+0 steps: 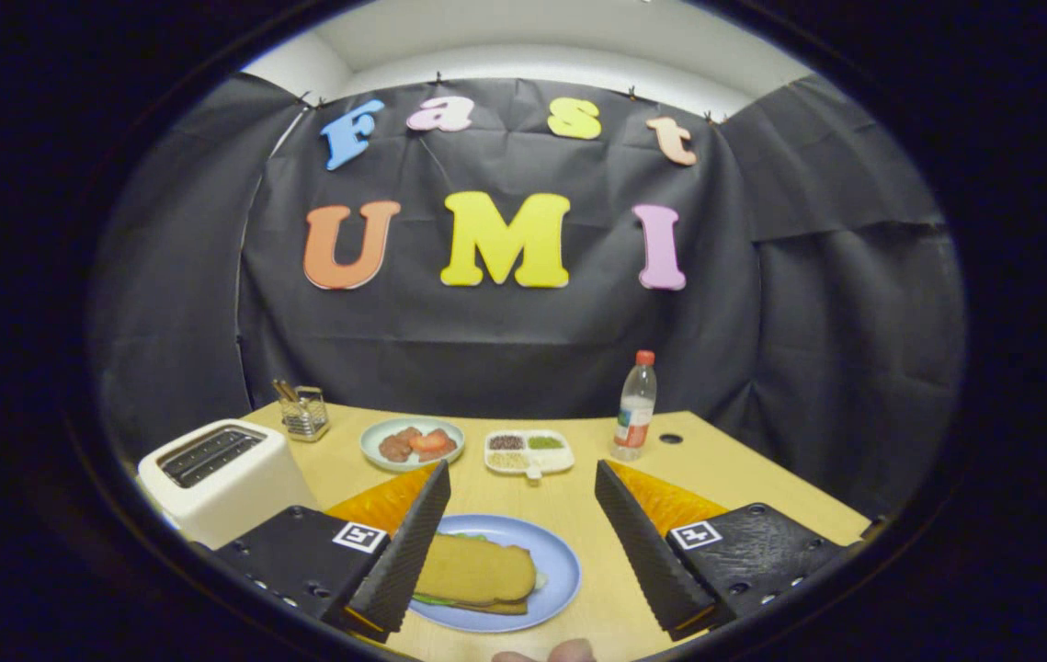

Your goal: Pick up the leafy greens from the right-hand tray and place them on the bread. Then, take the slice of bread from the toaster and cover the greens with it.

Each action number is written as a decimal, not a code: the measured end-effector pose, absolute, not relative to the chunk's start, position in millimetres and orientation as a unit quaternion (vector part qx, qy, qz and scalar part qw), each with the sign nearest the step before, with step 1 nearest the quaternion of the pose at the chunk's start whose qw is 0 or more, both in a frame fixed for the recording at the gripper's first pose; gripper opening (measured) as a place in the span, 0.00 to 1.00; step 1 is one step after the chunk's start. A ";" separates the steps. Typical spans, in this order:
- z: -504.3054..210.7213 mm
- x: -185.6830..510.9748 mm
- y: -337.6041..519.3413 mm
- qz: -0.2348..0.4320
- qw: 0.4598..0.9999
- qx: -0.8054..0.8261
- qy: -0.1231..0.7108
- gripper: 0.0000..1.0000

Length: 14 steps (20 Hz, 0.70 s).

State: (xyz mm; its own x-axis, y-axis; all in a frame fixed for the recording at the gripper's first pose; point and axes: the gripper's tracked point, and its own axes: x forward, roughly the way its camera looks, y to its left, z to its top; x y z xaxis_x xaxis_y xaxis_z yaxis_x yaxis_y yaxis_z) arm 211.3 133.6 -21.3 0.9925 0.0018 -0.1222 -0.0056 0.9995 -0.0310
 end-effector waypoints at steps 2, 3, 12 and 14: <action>-4.7 190.9 144.1 0.000 0.999 -0.015 0.040 0.96; -1.5 180.7 151.3 0.004 0.999 -0.016 0.035 0.96; 7.5 127.3 175.6 0.036 0.999 -0.029 0.027 0.96; 9.9 120.1 175.0 0.037 0.999 -0.026 0.024 0.96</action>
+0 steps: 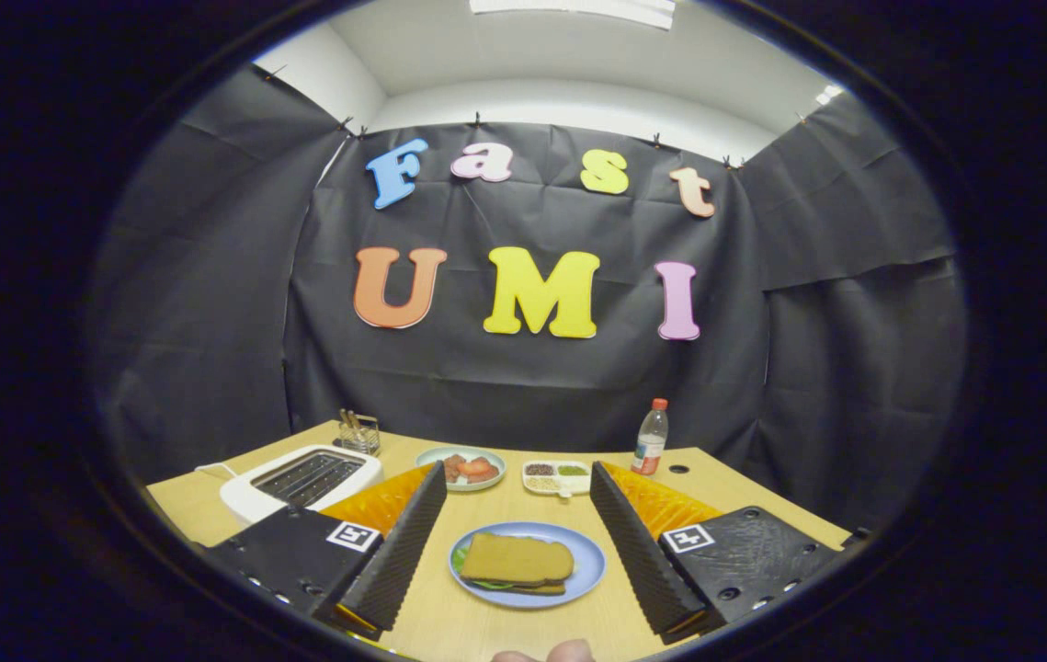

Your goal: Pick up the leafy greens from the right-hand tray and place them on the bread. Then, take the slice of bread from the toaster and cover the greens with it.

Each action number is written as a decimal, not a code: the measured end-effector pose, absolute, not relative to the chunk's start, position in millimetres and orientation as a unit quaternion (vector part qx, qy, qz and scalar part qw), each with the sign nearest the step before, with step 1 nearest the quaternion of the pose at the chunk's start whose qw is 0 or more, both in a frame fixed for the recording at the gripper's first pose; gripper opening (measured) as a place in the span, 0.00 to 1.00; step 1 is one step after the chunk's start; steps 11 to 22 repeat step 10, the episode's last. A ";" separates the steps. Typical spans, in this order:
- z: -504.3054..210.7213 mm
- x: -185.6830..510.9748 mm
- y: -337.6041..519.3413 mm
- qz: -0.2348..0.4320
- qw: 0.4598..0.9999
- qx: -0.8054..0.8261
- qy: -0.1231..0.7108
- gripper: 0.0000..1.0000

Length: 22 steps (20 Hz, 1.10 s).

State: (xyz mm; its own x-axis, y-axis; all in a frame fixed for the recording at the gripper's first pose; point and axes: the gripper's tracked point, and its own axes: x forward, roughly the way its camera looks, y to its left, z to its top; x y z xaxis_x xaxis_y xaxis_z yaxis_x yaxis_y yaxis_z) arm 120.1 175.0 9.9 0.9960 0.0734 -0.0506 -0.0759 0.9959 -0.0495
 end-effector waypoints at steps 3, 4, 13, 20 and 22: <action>12.8 109.8 175.7 0.041 0.999 -0.026 0.021 0.96; 12.4 107.0 176.7 0.044 0.998 -0.025 0.024 0.96; 4.6 91.2 186.0 0.063 0.997 -0.024 0.040 0.96; 4.6 91.2 186.0 0.063 0.997 -0.024 0.040 0.96; 4.6 91.2 186.0 0.063 0.997 -0.024 0.040 0.96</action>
